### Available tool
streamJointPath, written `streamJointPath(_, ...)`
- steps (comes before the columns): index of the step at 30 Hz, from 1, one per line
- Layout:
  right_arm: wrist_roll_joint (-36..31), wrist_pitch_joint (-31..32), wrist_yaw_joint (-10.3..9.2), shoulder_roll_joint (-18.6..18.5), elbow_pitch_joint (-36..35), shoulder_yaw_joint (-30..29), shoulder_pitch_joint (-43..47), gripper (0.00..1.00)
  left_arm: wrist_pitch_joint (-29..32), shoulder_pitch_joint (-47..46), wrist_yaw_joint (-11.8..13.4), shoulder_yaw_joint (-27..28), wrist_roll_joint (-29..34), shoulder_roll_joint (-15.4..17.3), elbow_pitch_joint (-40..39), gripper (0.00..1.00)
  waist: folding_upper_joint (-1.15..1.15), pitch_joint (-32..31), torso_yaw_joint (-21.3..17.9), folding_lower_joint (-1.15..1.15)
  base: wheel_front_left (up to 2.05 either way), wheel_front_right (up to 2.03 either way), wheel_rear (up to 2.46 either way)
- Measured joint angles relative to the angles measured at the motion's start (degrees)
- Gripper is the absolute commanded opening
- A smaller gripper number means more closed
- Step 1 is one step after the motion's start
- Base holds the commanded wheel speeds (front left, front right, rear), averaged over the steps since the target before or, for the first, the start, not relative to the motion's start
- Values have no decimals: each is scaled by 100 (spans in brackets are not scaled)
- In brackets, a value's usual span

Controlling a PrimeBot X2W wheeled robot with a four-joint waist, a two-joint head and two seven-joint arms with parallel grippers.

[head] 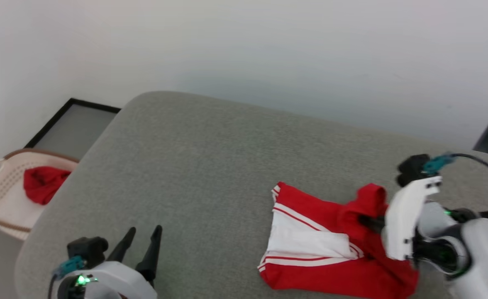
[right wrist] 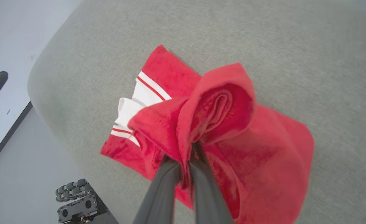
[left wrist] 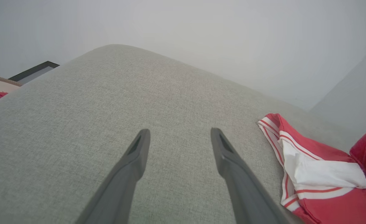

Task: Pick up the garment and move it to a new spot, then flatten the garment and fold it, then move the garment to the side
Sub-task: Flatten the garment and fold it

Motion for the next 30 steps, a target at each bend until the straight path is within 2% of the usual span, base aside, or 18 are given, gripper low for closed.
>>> streamJointPath(6, -176, -350, 0, 414, 677, 416, -382, 0, -11, -218, -69, -98, -5, -209, 194, 100, 0, 83, 260, 0, 0, 0, 0)
streamJointPath(17, -464, -1088, 0, 931, 2167, 927, -941, 0, -97, -502, -259, -169, -31, -455, 688, 100, 0, 287, 578, 0, 0, 0, 0)
streamJointPath(18, -474, -1147, 0, 960, 2284, 964, -1001, 7, -101, -536, -266, -166, -31, -465, 723, 100, 0, 298, 580, 0, 0, 0, 0)
streamJointPath(20, -476, -1306, 0, 1032, 2462, 1035, -1089, 67, -107, -566, -287, -152, -32, -485, 806, 100, 0, 306, 569, 0, 0, 0, 0)
streamJointPath(21, -500, -1393, 0, 1051, 2535, 1112, -1137, 100, -110, -568, -307, -152, -32, -503, 839, 100, 0, 305, 562, 0, 0, 0, 0)
streamJointPath(26, -379, -1540, 0, 1137, 2794, 1440, -1293, 100, -126, -622, -339, -131, -33, -530, 996, 100, 0, 243, 508, 0, 0, 0, 0)
streamJointPath(30, -88, -1605, 0, 1132, 2680, 1746, -1386, 100, -127, -597, -364, -112, -32, -483, 1062, 100, 0, 156, 427, 0, 0, 0, 0)
